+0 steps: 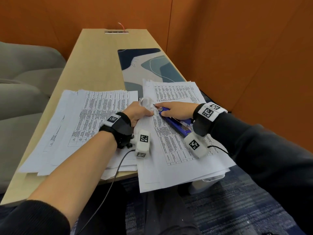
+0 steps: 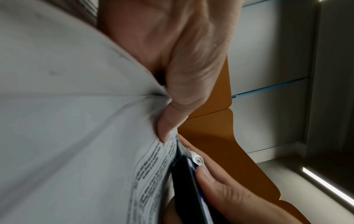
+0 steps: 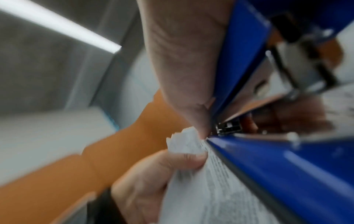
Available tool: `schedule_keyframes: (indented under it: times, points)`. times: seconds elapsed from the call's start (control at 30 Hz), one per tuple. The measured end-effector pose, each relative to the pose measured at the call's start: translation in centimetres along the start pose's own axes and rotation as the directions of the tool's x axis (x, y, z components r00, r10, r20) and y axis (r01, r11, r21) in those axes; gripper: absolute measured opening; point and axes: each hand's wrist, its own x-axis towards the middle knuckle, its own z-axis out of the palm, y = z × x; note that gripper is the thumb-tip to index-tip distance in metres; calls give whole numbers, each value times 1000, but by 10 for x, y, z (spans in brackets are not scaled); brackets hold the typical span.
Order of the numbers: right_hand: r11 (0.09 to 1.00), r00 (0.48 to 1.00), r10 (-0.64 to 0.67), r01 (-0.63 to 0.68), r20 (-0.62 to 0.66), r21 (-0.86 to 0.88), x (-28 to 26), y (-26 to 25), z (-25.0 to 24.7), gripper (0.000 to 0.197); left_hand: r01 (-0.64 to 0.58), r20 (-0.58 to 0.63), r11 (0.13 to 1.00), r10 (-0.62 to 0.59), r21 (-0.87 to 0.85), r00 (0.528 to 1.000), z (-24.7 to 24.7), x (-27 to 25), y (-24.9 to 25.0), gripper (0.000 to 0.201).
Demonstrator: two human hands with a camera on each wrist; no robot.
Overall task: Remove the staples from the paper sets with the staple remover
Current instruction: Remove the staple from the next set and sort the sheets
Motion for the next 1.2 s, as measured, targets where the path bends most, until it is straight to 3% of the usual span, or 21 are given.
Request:
schedule_keyframes:
  times: [0.1,0.13,0.2,0.23,0.27,0.3,0.37,0.43,0.53,0.63,0.8,0.9,1.0,1.07,1.2]
  points:
    - [915,998,-13,-13,60,402,-3,12,-2,43,-9,-4,1000,9,0,1000,0,-3,0,30]
    - [846,995,-17,-37,96,533,-4,16,-1,42,-12,3,1000,12,1,1000,0,-4,0,33]
    - [598,972,-59,-147,226,788,-6,24,4,41,-10,24,1000,10,-8,1000,-1,-4,0,37]
    - [534,966,-69,-175,249,827,-6,25,7,41,-10,40,1000,10,-18,999,-1,-7,0,36]
    - [571,970,-67,-154,233,806,-5,26,8,40,-11,51,999,13,-38,999,-1,-7,1,35]
    - [698,981,-39,-110,190,708,-6,23,6,40,-6,64,998,9,-58,998,-2,-9,1,33]
    - [946,1000,-27,22,13,324,-6,15,2,42,28,112,986,-10,-163,994,-4,-11,2,25]
    - [995,995,-95,96,-32,5,-9,6,0,46,87,173,957,-40,-277,984,-7,-13,3,23]
    - [956,988,-156,152,4,-252,-10,-4,6,60,132,201,950,-76,-283,977,-6,-16,3,19]
    - [888,977,-206,163,-56,-430,-13,-13,11,64,99,112,978,-80,-181,991,-4,-16,5,19]
    - [627,969,-214,43,-120,-778,-22,-31,29,58,90,16,996,-90,-8,996,0,-13,8,20]
    - [602,971,-212,40,-112,-797,-20,-25,31,62,105,-6,994,-105,18,994,2,-10,8,22]
    - [805,960,-241,114,-145,-582,-16,-7,19,59,102,-10,994,-102,29,995,0,-9,8,22]
    - [918,980,-180,136,-87,-372,-12,8,13,63,119,9,993,-119,12,993,-1,-11,8,23]
    - [974,996,-84,85,15,-208,-15,25,3,66,135,18,991,-135,13,991,-2,-11,9,29]
